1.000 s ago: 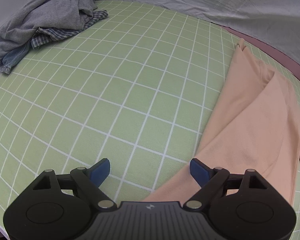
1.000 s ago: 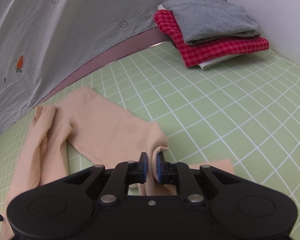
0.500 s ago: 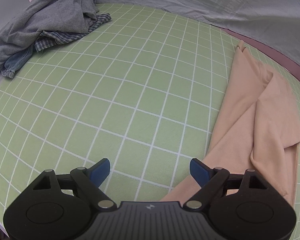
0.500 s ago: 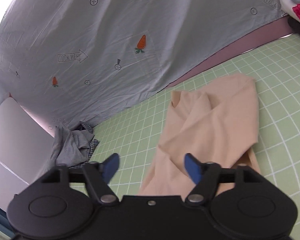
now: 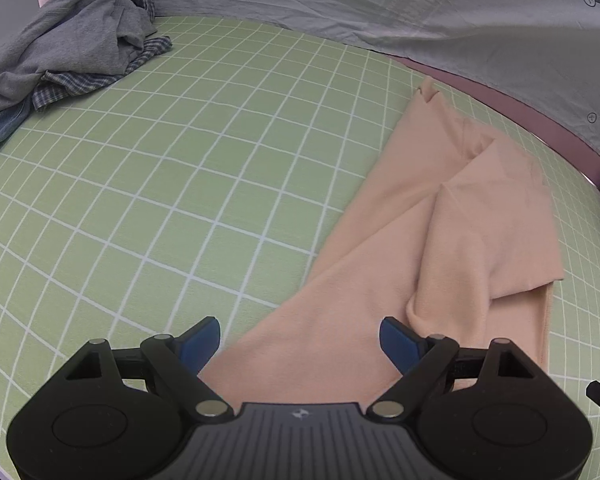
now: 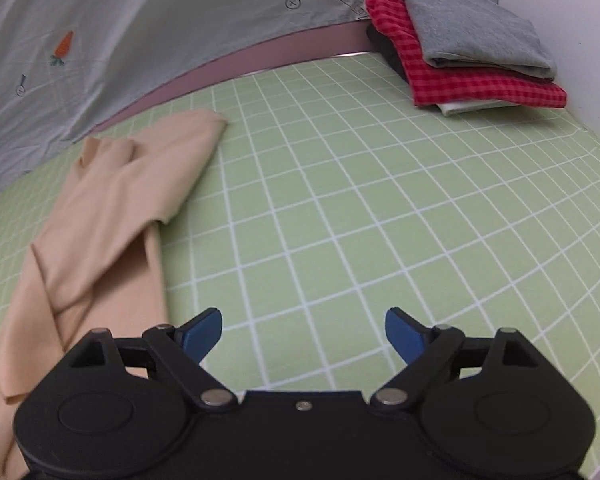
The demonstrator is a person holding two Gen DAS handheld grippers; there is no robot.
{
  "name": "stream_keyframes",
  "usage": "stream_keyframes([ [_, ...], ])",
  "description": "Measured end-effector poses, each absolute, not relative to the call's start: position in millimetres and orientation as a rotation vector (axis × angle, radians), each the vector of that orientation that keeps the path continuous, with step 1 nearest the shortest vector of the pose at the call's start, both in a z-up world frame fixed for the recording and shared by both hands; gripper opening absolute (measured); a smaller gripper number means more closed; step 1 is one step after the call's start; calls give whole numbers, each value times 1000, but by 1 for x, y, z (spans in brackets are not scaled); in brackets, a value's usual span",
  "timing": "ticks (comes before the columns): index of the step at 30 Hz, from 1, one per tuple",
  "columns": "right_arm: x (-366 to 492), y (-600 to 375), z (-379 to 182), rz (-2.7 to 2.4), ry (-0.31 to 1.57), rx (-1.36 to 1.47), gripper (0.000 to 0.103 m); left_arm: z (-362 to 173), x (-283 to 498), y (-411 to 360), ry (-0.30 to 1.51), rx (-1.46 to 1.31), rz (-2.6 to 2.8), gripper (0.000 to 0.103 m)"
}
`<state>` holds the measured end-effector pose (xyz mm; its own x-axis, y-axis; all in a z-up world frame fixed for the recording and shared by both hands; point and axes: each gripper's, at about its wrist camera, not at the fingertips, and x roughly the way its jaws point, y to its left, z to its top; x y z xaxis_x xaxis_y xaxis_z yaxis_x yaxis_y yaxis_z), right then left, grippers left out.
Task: Fold clothes
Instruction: 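Move the left gripper onto the shirt fabric and grasp it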
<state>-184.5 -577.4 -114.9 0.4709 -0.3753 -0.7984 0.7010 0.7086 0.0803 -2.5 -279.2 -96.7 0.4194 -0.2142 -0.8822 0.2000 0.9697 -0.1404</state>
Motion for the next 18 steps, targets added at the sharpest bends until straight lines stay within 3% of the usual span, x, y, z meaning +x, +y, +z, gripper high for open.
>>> stream_keyframes([
  [14,-185,-609,-125,-695,882,387,90,-89,-3,-368,1074,89,-488,86],
  [15,-186,-609,-125,-698,884,392,90,-90,-3,-371,1076,102,-498,82],
  [17,-188,-608,-126,-705,886,398,90,-96,-3,-377,1084,141,-525,66],
  [18,-189,-607,-127,-707,886,400,90,-99,-3,-379,1091,161,-534,47],
])
